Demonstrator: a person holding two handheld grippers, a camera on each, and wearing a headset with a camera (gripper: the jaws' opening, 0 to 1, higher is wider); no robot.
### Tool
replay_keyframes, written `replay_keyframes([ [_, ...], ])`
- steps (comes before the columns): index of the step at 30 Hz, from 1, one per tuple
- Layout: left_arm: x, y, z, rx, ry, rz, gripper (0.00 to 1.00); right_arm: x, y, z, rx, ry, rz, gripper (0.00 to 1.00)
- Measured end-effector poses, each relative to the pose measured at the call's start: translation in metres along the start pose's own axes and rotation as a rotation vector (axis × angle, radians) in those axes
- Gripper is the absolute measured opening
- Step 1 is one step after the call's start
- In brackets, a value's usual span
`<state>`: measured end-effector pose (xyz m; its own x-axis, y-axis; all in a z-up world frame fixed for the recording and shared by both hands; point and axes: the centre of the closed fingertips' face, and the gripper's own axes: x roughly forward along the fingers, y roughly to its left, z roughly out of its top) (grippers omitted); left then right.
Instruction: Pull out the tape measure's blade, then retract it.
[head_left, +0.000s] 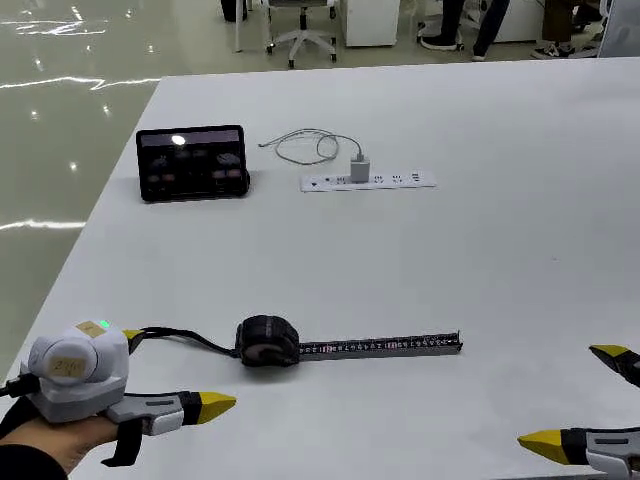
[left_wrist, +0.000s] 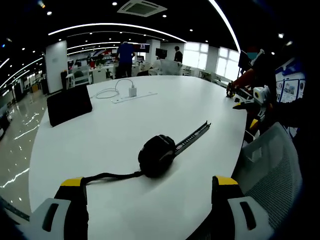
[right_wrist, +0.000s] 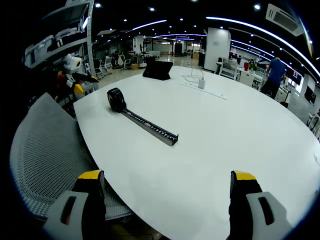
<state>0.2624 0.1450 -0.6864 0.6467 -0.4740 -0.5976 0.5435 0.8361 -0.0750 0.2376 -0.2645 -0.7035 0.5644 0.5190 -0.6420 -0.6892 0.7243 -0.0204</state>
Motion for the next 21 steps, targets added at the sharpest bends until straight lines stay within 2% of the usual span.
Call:
replay_keyframes([
  [4,0.011,-0.008,0.011,0.008,-0.017,0.001,1.00,0.007,0.000,0.002,-0.005,0.010,0.015,1.00],
  [5,0.015,-0.005,0.014,0.020,-0.025,0.027,1.00,0.009,-0.001,0.003,-0.011,0.012,0.018,1.00],
  [8,0.024,-0.012,0.017,0.029,-0.021,0.031,1.00,0.013,-0.002,0.006,-0.021,0.018,0.024,1.00],
  [9,0.027,-0.007,0.018,0.030,-0.024,0.049,1.00,0.014,-0.003,0.007,-0.026,0.018,0.025,1.00],
  [14,0.044,-0.009,0.028,-0.040,-0.048,0.093,1.00,0.020,-0.002,0.013,-0.053,0.025,0.031,1.00],
  [15,0.048,-0.005,0.031,-0.067,-0.063,0.133,1.00,0.021,-0.002,0.014,-0.057,0.030,0.039,1.00],
  [16,0.050,-0.001,0.030,-0.063,-0.056,0.169,1.00,0.021,-0.001,0.014,-0.060,0.030,0.041,1.00],
  [17,0.052,0.003,0.028,-0.028,-0.035,0.208,1.00,0.022,-0.001,0.015,-0.066,0.028,0.043,1.00],
  [18,0.054,0.005,0.027,-0.025,-0.034,0.230,1.00,0.023,-0.001,0.016,-0.066,0.028,0.047,1.00],
  [19,0.058,0.003,0.028,-0.044,-0.042,0.237,1.00,0.025,-0.001,0.017,-0.065,0.026,0.054,1.00],
  [21,0.064,0.001,0.023,-0.067,-0.030,0.241,1.00,0.027,0.001,0.017,-0.070,0.031,0.059,1.00],
])
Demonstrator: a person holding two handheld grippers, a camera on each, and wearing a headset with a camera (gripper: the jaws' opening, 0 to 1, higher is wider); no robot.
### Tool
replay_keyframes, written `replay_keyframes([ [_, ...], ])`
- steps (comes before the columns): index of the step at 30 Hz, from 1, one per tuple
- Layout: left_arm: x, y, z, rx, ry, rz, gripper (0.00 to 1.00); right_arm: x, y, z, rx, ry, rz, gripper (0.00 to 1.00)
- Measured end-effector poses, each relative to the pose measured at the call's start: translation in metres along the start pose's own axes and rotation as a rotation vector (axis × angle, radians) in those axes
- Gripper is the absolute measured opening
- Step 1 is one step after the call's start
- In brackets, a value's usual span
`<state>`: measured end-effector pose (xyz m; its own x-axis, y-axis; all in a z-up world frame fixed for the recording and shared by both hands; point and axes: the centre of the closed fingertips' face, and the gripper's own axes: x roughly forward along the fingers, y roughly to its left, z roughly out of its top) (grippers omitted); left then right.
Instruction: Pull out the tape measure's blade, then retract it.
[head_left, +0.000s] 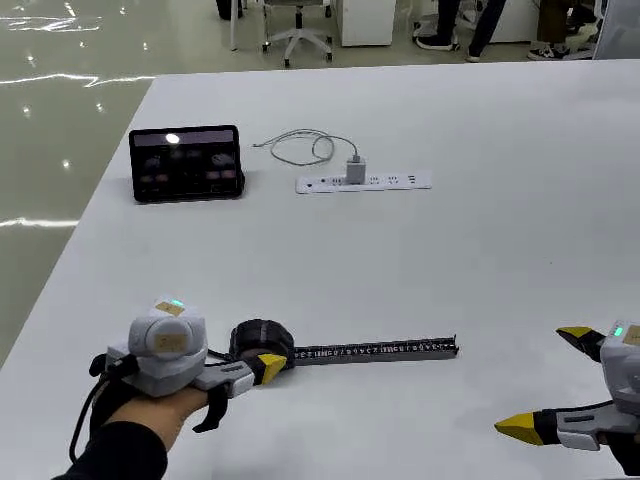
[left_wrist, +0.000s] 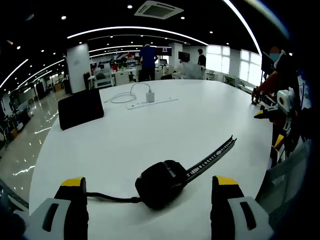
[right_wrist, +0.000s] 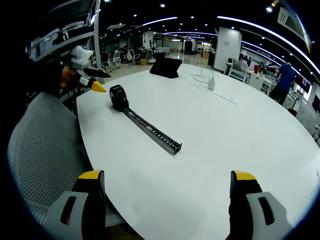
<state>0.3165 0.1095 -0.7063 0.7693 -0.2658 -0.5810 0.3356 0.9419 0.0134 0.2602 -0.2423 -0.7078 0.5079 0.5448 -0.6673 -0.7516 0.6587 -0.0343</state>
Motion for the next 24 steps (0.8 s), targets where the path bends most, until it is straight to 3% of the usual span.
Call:
replay_keyframes([
  [8,0.003,-0.005,-0.013,-0.035,-0.040,0.054,1.00,0.004,-0.002,-0.002,-0.015,0.010,0.012,1.00],
  [9,0.005,-0.003,-0.014,-0.063,-0.048,0.073,1.00,0.006,-0.002,-0.002,-0.015,0.011,0.014,1.00],
  [11,0.010,-0.002,-0.021,-0.140,-0.024,0.093,1.00,0.008,-0.003,-0.002,-0.015,0.009,0.016,1.00],
  [16,0.019,-0.004,-0.018,-0.084,-0.049,0.131,1.00,0.018,-0.002,-0.004,-0.047,0.035,0.036,1.00],
  [21,0.028,-0.007,-0.023,-0.100,-0.048,0.128,1.00,0.028,-0.005,0.000,-0.089,0.071,0.064,1.00],
  [24,0.031,-0.009,-0.023,-0.112,-0.068,0.140,1.00,0.035,-0.010,0.001,-0.126,0.099,0.091,0.99],
])
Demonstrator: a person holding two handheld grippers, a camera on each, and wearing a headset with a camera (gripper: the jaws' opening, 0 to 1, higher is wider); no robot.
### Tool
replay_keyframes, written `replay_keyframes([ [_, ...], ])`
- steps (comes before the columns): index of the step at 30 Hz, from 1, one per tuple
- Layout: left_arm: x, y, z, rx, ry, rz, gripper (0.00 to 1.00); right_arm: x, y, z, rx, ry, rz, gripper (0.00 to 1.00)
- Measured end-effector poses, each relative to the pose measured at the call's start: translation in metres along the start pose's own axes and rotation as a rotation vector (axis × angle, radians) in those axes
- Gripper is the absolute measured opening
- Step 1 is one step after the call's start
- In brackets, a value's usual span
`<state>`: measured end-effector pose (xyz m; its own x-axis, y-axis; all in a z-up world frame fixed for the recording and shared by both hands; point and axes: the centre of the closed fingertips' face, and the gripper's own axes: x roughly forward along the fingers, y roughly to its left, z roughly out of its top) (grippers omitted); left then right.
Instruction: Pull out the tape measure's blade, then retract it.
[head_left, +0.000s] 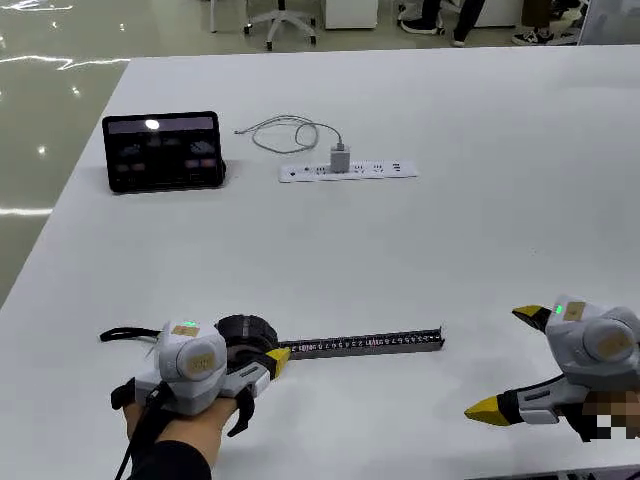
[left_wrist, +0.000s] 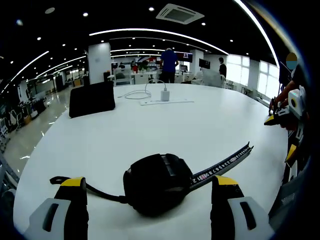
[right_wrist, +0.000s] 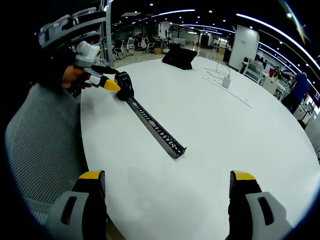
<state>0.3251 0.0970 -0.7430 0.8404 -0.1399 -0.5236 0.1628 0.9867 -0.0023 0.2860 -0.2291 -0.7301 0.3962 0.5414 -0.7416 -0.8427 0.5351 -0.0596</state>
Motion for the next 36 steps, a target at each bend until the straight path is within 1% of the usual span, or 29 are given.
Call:
replay_keyframes([
  [1,0.001,-0.003,0.000,-0.002,-0.010,-0.001,1.00,0.002,-0.001,0.000,-0.013,0.013,0.011,0.98],
  [2,0.001,-0.007,0.000,-0.001,-0.017,-0.004,1.00,0.004,-0.002,0.000,-0.040,0.030,0.025,0.98],
  [3,0.002,-0.009,0.000,-0.006,-0.017,-0.002,1.00,0.006,-0.003,0.001,-0.060,0.039,0.033,0.97],
  [5,0.005,-0.015,0.001,-0.031,-0.029,-0.006,1.00,0.010,-0.006,0.003,-0.112,0.070,0.066,0.95],
  [7,0.006,-0.020,-0.001,-0.019,-0.036,-0.010,1.00,0.015,-0.013,0.009,-0.167,0.076,0.059,0.97],
  [8,0.007,-0.023,-0.001,-0.008,-0.040,-0.019,1.00,0.018,-0.013,0.008,-0.185,0.100,0.083,0.96],
  [9,0.007,-0.024,0.001,0.003,-0.049,-0.021,1.00,0.021,-0.014,0.009,-0.203,0.111,0.097,0.94],
  [10,0.007,-0.024,0.005,0.013,-0.076,-0.021,1.00,0.025,-0.017,0.012,-0.226,0.117,0.100,0.93],
  [11,0.007,-0.025,0.008,0.011,-0.089,-0.024,1.00,0.027,-0.019,0.012,-0.247,0.130,0.118,0.92],
  [12,0.007,-0.024,0.008,0.007,-0.092,-0.027,1.00,0.031,-0.018,0.010,-0.269,0.158,0.156,0.89],
  [13,0.007,-0.024,0.008,0.012,-0.093,-0.025,1.00,0.033,-0.016,0.010,-0.286,0.179,0.181,0.88],
  [14,0.007,-0.023,0.008,0.013,-0.093,-0.024,1.00,0.035,-0.018,0.009,-0.306,0.196,0.190,0.88],
  [15,0.008,-0.021,0.006,0.007,-0.092,-0.023,1.00,0.038,-0.017,0.009,-0.346,0.217,0.217,0.86],
  [16,0.009,-0.020,0.005,0.002,-0.089,-0.019,1.00,0.039,-0.017,0.009,-0.362,0.225,0.232,0.83],
  [17,0.009,-0.019,0.004,-0.001,-0.084,-0.016,1.00,0.041,-0.013,0.013,-0.392,0.220,0.265,0.79],
  [18,0.009,-0.018,0.004,-0.004,-0.085,-0.016,1.00,0.043,-0.012,0.014,-0.401,0.216,0.279,0.73],
  [19,0.009,-0.017,0.005,-0.013,-0.092,-0.013,1.00,0.044,-0.013,0.015,-0.405,0.222,0.276,0.71],
  [20,0.008,-0.016,0.010,-0.035,-0.114,-0.012,1.00,0.048,-0.014,0.017,-0.410,0.221,0.274,0.70],
  [21,0.008,-0.016,0.012,-0.044,-0.127,-0.017,1.00,0.051,-0.014,0.018,-0.420,0.220,0.285,0.68],
  [22,0.007,-0.015,0.013,-0.054,-0.132,-0.017,1.00,0.054,-0.015,0.019,-0.432,0.224,0.290,0.64],
  [23,0.007,-0.015,0.013,-0.054,-0.133,-0.014,1.00,0.056,-0.016,0.019,-0.437,0.227,0.294,0.60],
  [26,0.008,-0.015,0.013,-0.053,-0.131,-0.015,1.00,0.064,-0.018,0.017,-0.432,0.242,0.311,0.54],
  [28,0.008,-0.016,0.012,-0.053,-0.129,-0.017,1.00,0.067,-0.021,0.015,-0.437,0.253,0.314,0.46],
  [30,0.008,-0.016,0.011,-0.049,-0.123,-0.017,1.00,0.068,-0.019,0.013,-0.428,0.264,0.329,0.40],
  [34,0.008,-0.016,0.009,-0.051,-0.117,-0.018,1.00,0.071,-0.019,0.009,-0.445,0.274,0.349,0.28],
  [36,0.008,-0.016,0.009,-0.052,-0.116,-0.019,1.00,0.073,-0.019,0.008,-0.451,0.279,0.355,0.24],
])
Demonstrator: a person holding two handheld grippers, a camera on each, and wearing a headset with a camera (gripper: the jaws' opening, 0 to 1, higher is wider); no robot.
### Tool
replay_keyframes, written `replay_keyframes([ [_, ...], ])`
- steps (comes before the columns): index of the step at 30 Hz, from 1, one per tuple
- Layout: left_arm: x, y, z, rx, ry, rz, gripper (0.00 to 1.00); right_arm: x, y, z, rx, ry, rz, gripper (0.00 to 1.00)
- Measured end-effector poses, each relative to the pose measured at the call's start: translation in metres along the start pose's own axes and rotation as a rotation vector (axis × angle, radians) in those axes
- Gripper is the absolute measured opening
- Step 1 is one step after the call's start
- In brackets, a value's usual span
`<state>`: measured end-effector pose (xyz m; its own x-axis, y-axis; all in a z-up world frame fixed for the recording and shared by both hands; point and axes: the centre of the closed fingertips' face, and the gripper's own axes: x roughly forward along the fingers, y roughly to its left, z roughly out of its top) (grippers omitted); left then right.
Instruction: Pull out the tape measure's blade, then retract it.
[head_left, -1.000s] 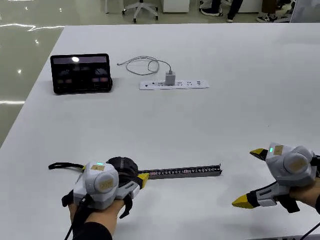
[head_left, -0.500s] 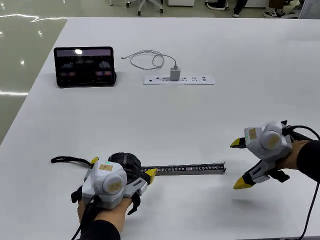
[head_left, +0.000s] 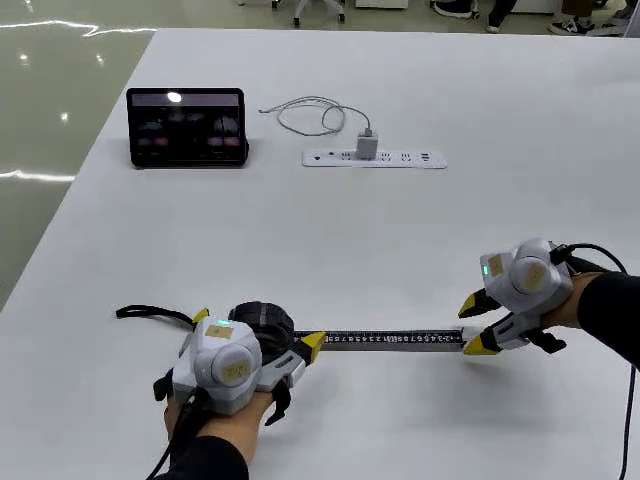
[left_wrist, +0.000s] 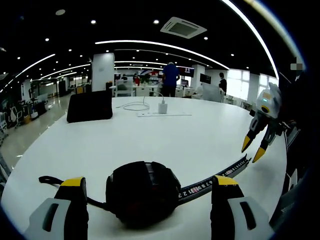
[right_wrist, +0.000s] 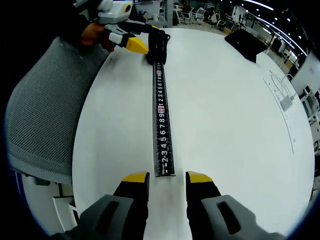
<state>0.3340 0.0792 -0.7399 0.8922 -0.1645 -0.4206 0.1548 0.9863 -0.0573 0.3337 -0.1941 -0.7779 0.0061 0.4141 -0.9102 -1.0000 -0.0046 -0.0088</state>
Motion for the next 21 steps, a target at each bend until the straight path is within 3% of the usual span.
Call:
replay_keyframes([
  [9,0.000,-0.001,-0.002,0.000,0.007,-0.002,1.00,0.012,-0.002,-0.001,-0.020,0.008,0.012,0.15],
  [21,0.001,0.005,-0.004,-0.038,0.006,0.009,1.00,0.018,-0.003,-0.003,-0.020,0.026,0.016,0.13],
])
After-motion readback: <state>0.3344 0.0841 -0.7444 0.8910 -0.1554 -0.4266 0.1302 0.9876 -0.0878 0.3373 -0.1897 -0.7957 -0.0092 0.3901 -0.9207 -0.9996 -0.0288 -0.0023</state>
